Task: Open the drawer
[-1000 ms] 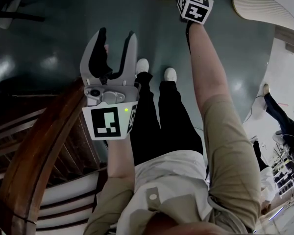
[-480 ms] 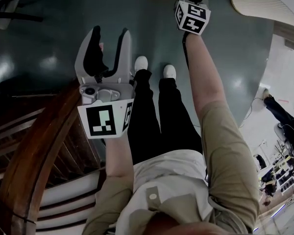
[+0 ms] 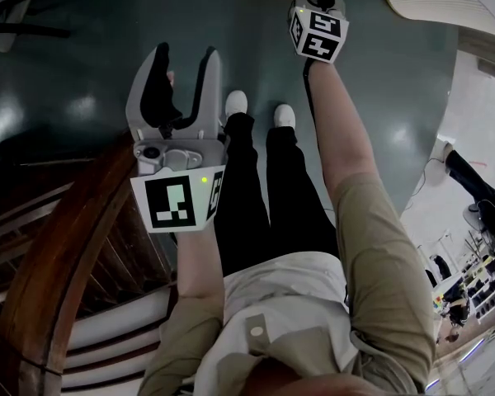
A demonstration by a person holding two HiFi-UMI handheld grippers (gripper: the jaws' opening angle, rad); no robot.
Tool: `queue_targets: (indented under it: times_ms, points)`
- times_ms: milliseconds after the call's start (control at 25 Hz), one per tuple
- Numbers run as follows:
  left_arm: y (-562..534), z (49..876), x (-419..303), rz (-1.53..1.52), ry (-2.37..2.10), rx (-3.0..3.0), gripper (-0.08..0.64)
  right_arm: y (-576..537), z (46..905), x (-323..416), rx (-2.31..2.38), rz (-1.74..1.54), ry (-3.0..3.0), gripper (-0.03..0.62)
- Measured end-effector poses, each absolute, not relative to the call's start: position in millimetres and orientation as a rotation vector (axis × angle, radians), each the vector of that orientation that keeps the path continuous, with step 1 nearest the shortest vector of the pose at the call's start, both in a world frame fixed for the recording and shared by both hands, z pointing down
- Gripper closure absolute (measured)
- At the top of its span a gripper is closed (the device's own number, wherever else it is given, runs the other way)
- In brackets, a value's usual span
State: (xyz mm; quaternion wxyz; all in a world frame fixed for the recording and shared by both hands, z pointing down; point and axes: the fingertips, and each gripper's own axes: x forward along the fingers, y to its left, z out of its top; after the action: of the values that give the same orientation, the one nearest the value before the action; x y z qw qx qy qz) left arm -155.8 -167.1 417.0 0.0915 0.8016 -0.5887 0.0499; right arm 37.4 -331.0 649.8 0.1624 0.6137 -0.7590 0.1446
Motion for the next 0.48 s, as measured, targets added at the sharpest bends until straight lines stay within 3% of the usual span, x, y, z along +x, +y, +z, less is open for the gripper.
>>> queue_targets:
  times_ms: [480]
  points:
    - [-160.4, 409.3, -154.8, 0.142, -1.763, 2.368, 0.348, -295.7, 652.9, 40.0, 1.724, 0.433, -2.157, 0.488]
